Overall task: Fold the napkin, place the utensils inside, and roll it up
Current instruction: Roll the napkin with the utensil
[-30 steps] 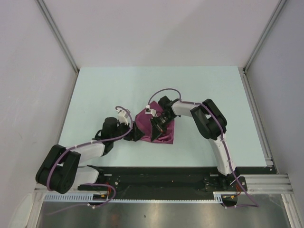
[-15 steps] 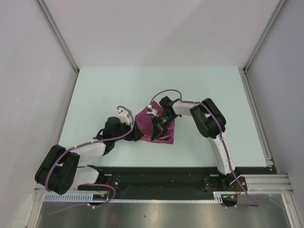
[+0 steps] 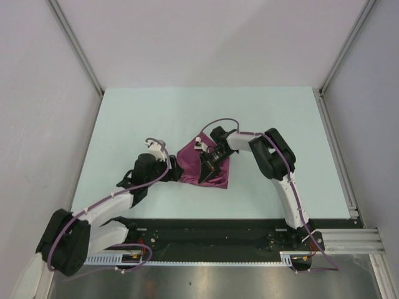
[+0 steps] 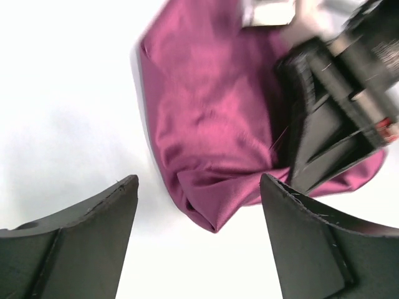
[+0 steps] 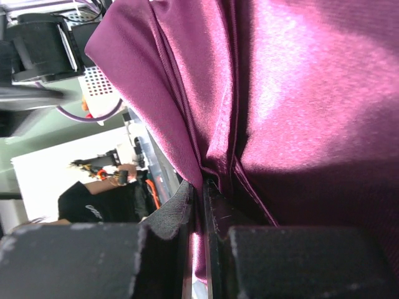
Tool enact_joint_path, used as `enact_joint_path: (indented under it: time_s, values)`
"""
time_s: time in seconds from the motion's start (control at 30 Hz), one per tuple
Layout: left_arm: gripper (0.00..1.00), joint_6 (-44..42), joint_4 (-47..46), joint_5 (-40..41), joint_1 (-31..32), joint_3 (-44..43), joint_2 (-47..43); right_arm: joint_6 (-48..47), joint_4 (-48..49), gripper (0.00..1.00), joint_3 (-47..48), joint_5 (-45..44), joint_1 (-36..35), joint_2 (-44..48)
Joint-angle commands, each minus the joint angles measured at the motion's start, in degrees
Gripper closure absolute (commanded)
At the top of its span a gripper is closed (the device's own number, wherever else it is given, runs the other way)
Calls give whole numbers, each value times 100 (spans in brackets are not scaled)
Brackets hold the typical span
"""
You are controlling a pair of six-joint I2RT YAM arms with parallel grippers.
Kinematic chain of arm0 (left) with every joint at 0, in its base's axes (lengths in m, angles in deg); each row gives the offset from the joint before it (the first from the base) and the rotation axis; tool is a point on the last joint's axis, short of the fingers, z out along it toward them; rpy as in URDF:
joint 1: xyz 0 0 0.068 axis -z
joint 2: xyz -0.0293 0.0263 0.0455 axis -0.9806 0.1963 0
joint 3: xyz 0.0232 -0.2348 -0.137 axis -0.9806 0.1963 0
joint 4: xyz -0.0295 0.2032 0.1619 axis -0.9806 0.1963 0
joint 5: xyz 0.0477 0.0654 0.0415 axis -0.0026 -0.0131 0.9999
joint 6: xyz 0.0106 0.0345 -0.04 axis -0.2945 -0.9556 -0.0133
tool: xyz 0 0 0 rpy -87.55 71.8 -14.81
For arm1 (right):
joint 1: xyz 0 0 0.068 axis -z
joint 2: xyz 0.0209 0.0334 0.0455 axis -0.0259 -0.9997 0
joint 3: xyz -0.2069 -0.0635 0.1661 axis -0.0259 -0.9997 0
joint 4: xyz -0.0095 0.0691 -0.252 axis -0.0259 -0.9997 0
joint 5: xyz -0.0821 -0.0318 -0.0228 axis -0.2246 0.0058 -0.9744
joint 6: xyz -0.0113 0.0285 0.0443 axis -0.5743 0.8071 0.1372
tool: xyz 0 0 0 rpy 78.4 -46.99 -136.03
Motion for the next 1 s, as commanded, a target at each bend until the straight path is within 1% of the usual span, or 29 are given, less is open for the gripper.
enact_joint_path:
  time_s: [0.0, 0.07, 0.17, 0.2, 0.27, 0.3, 0.4, 0.47, 0.57, 0.6, 0.63, 0.7, 0.87, 0.9, 0.97]
  values:
    - [16, 95, -98, 316, 24, 312, -804, 107, 125, 100, 182, -628, 126, -335]
    - [16, 51, -212, -8, 24, 470, -954, 143, 116, 100, 208, -655, 161, -370]
    - [26, 15, -178, -403, 24, 506, -928, 248, 116, 100, 243, -707, 187, -423]
    - [34, 33, -195, -553, 15, 515, -815, 257, 124, 100, 235, -716, 196, -441]
    - [36, 181, -292, -835, 24, 472, -656, 310, 124, 100, 252, -769, 205, -458]
    - [36, 261, -327, -1219, 15, 445, -586, 319, 133, 100, 261, -795, 205, -467]
    - [34, 673, -467, -1766, 24, 375, -304, 380, 124, 100, 278, -857, 205, -467]
    - [34, 910, -486, -1803, 24, 383, -269, 389, 124, 100, 270, -892, 214, -458]
    - [30, 1052, -389, -1873, 24, 279, -164, 398, 124, 100, 261, -927, 205, -450]
    - [27, 1105, -432, -1917, 24, 269, -128, 407, 142, 100, 261, -927, 205, -458]
    - [26, 1227, -668, -1987, 24, 286, -102, 407, 142, 100, 252, -936, 205, -441]
    - [26, 1386, -819, -2040, 24, 287, 21, 415, 168, 100, 235, -945, 205, -449]
    - [25, 1799, -635, -2549, 15, 24, 153, 433, 168, 100, 243, -980, 196, -414]
    - [24, 1817, -530, -2620, 24, -38, 171, 433, 168, 100, 243, -980, 196, -397]
    - [22, 1765, 5, -2899, 32, -310, 284, 433, 168, 100, 252, -998, 196, -388]
